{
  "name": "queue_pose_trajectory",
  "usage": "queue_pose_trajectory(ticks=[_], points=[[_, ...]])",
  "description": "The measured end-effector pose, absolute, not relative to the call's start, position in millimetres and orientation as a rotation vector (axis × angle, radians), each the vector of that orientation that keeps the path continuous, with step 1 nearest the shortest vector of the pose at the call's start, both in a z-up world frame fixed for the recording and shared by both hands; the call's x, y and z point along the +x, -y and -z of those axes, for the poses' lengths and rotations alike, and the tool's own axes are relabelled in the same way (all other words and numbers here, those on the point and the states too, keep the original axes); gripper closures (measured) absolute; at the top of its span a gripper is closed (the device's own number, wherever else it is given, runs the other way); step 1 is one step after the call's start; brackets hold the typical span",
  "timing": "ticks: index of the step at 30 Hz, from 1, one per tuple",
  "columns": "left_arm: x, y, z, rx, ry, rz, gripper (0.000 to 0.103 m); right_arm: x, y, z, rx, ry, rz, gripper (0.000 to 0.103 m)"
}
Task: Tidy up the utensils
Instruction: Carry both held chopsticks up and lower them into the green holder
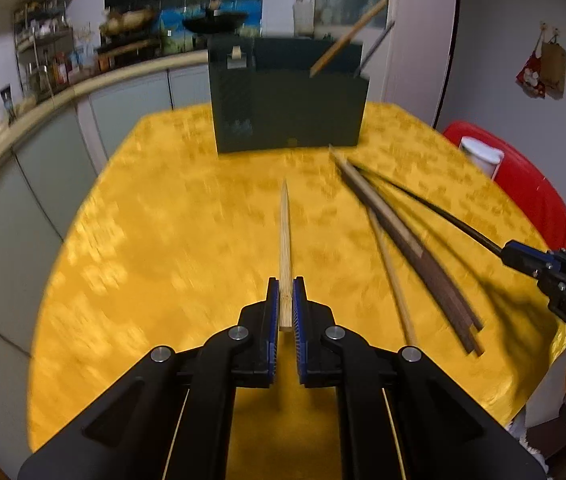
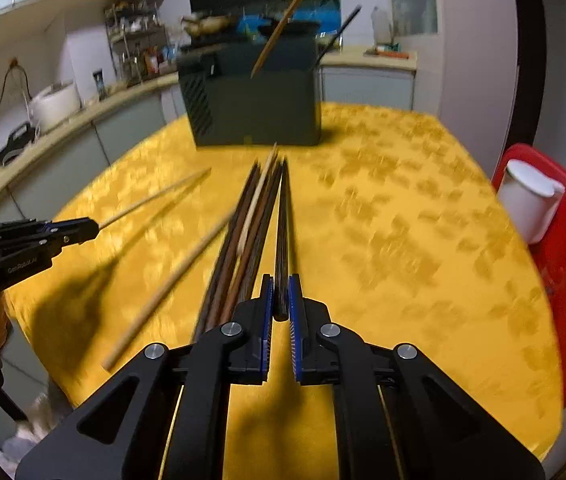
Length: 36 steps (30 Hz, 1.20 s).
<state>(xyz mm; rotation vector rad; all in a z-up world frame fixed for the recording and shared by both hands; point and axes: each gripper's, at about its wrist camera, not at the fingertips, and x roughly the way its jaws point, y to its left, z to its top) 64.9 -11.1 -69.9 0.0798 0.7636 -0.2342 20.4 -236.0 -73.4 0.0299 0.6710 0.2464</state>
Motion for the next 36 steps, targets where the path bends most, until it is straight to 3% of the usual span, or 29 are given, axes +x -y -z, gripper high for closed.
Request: queue_pose_trajectory(ticks=[12, 36], points=[[99.6, 5.3, -29.0, 0.109, -0.600, 0.231, 0.097, 59.5, 252.8, -18.2, 0.098, -0.493, -0.283, 0.095], [189.3, 15.9, -116.7, 0.061, -0.663, 0.334, 0.097, 152.9, 253.9, -132.5, 0.106, -0.476, -0.290, 0.095]])
